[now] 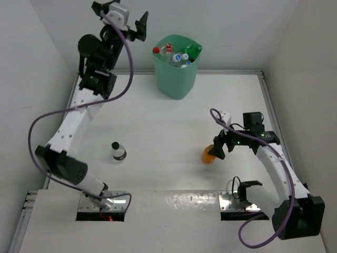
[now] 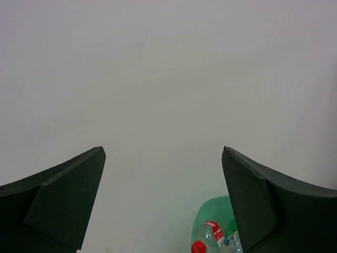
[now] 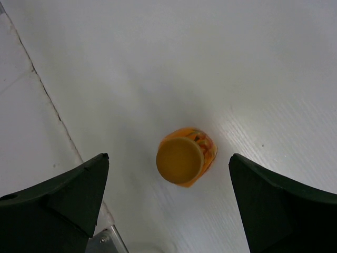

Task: Put the plastic bottles in the bin

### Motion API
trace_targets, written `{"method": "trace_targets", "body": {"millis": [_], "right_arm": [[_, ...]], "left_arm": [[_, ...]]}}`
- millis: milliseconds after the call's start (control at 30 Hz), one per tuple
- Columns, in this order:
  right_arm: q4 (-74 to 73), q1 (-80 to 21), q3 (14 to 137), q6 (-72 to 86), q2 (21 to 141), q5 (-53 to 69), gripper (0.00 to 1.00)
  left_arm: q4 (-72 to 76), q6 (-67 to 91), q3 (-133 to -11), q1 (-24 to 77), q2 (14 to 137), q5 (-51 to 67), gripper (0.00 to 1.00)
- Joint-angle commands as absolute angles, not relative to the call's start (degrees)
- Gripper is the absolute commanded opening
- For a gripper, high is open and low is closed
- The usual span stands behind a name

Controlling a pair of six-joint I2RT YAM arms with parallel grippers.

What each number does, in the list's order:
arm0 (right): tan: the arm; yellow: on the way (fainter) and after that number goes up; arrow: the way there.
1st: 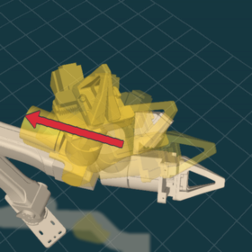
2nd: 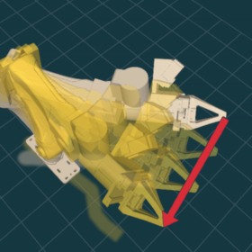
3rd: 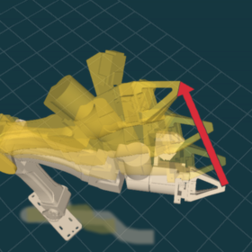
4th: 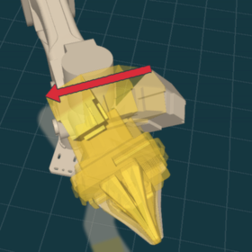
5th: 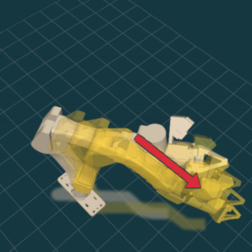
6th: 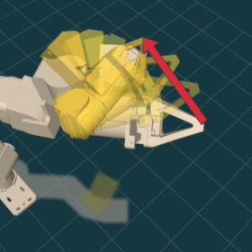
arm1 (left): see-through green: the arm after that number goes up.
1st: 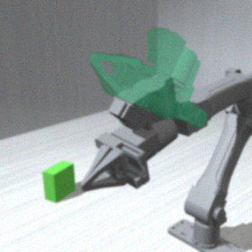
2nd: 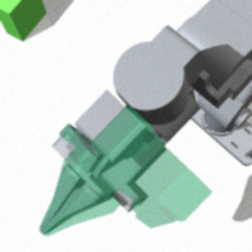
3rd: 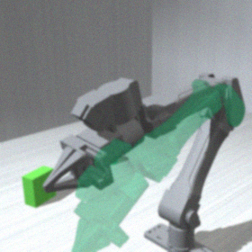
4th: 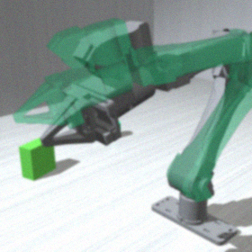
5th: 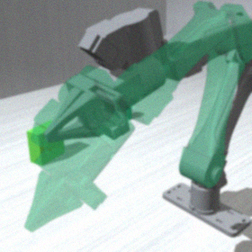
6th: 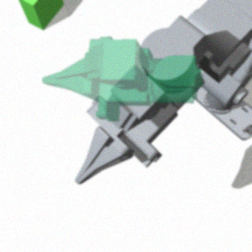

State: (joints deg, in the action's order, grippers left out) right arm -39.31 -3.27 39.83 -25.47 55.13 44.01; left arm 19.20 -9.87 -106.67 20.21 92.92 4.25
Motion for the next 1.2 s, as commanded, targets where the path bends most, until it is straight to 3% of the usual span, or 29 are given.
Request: {"method": "trace_targets", "body": {"millis": [0, 167, 367, 400, 500, 767, 867, 1033, 1167], "right_arm": [[-34.37, -5.01, 39.20, -25.93, 58.61, 42.63, 0.94], [-30.68, -9.04, 38.41, -25.31, 61.87, 36.48, 0.93], [-28.39, -12.57, 37.88, -23.91, 64.95, 28.48, 0.81], [-28.04, -13.44, 37.36, -23.73, 64.95, 27.87, 0.71], [-26.89, -14.33, 36.74, -23.73, 65.13, 26.54, 0.55], [-28.21, -14.50, 39.54, -23.64, 64.51, 26.28, 0.20], [-29.09, -14.33, 42.09, -22.77, 63.81, 27.24, 0.15], [-27.60, -13.28, 59.98, -19.17, 65.47, 30.40, 0.12], [-15.09, -9.85, 70.03, -11.02, 69.16, 34.53, 0.12]], "left_arm": [[18.37, -9.40, -96.37, 19.86, 87.38, 3.96, 1.00], [14.24, -11.24, -88.34, 18.73, 80.08, 1.59, 1.00], [12.13, -11.25, -81.83, 14.95, 74.80, 0.26, 1.00], [12.13, -11.25, -81.30, 14.94, 74.80, 0.26, 1.00], [12.13, -10.55, -79.55, 13.54, 73.75, 0.26, 1.00], [13.27, -9.50, -77.96, 12.48, 73.74, 0.79, 1.00], [13.27, -8.88, -77.44, 12.48, 74.27, 1.32, 1.00], [13.27, -8.27, -76.29, 12.48, 74.27, 1.93, 1.00], [13.80, -6.69, -74.54, 12.48, 74.27, 1.93, 1.00]]}}
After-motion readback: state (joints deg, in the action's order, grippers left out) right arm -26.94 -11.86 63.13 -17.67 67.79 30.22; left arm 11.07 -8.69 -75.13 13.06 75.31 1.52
